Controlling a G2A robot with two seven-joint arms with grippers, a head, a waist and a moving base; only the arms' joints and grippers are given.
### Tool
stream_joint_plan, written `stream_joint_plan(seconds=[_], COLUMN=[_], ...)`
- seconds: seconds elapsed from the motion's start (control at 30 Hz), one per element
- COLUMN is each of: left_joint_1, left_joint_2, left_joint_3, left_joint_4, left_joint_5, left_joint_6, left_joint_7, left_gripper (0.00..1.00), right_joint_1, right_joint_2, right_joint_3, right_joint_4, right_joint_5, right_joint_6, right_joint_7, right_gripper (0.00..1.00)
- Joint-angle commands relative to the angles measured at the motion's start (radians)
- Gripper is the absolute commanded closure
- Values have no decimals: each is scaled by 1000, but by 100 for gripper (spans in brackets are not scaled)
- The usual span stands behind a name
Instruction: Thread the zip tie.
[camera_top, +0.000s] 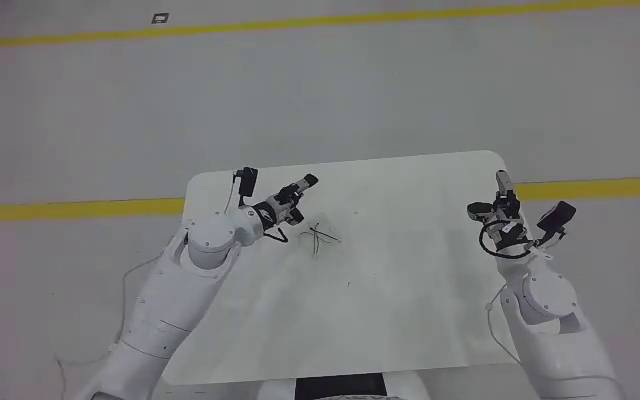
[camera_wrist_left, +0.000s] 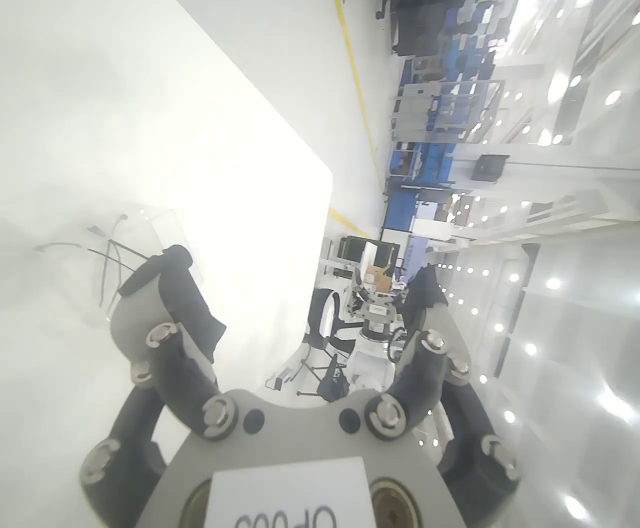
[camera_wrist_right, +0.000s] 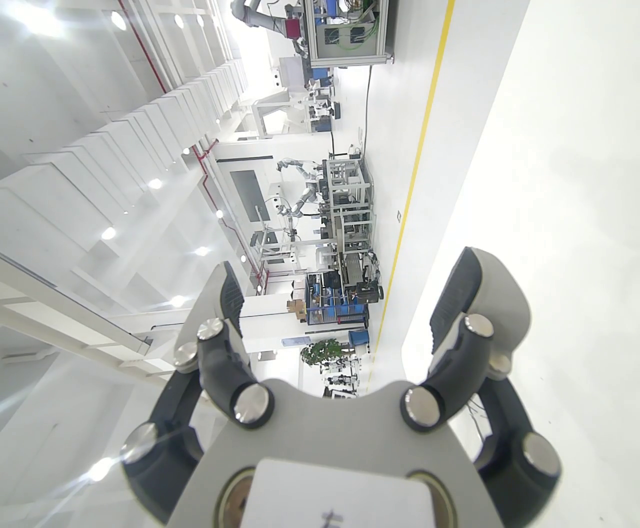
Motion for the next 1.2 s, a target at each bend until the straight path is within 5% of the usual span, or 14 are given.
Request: stream_joint_plan(seconds=[0.0, 0.3, 0.43, 0.57, 0.7, 1.03, 1.17], left_joint_1=[1, -9, -91, -208, -286, -288, -349], left_joint_2=[0, -2, -9, -21, -34, -35, -30], left_joint_3=[-2, 10, 78, 197, 288, 291, 341], left_joint_4=[-2, -4, 48, 156, 209, 209, 234], left_joint_5=[-1, -4, 20, 67, 133, 139, 283], left_joint_6=[0, 0, 0, 0, 0, 0, 0], left_joint_7=[0, -16, -106, -250, -270, -264, -375], left_gripper=[0, 0, 0, 0, 0, 0, 0], right_joint_1=[0, 0, 0, 0, 0, 0, 0], right_joint_2=[0, 0, 0, 0, 0, 0, 0], right_joint_3=[0, 0, 0, 0, 0, 0, 0], right_joint_4=[0, 0, 0, 0, 0, 0, 0], right_joint_5=[0, 0, 0, 0, 0, 0, 0], right_joint_6=[0, 0, 0, 0, 0, 0, 0], right_joint_7=[0, 0, 0, 0, 0, 0, 0], right_gripper=[0, 0, 0, 0, 0, 0, 0])
